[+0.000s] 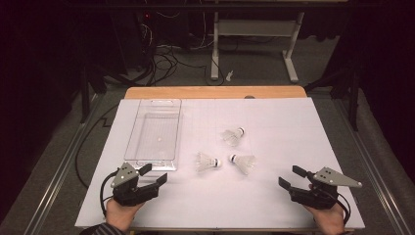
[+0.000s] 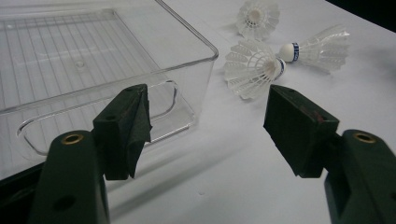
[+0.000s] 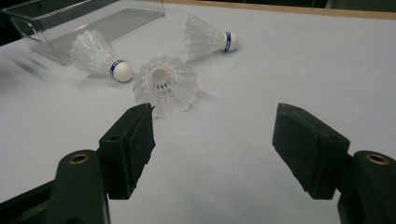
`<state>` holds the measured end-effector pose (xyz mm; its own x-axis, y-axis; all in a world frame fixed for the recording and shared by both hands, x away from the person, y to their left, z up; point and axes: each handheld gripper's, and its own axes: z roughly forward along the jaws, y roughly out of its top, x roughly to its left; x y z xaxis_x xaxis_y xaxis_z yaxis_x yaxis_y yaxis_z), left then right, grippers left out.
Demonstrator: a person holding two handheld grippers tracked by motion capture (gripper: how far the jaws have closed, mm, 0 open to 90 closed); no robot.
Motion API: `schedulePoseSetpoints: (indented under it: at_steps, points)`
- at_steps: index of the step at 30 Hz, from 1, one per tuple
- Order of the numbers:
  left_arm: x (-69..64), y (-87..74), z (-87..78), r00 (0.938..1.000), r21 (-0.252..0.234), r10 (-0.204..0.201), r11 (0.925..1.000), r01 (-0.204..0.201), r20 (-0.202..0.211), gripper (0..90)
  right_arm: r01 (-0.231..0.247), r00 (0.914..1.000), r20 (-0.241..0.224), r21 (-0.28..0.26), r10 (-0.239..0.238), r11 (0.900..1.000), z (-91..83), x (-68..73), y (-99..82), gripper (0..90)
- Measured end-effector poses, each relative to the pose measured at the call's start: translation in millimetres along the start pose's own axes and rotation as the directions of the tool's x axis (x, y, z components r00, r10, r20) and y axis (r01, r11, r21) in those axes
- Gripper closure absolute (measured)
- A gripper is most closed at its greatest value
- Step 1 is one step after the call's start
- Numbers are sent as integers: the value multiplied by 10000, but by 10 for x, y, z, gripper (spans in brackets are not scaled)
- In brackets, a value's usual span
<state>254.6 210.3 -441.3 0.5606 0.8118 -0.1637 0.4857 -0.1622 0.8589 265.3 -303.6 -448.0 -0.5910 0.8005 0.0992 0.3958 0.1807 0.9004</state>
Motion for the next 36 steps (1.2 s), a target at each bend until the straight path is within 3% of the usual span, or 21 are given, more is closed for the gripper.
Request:
schedulePoseSetpoints:
  at_steps: [29, 36]
  points:
    - [-38, 21, -15, 9998, -33, -203, 9998, 203, 45, 296, -20, 10000, -97, -36, 20, 10000, -3, 18, 2, 302]
    - [-92, 27, -6, 10000, -10, 2, 10000, -2, -25, 293, -72, 9998, -186, -26, 71, 10000, 3, 30, 3, 301]
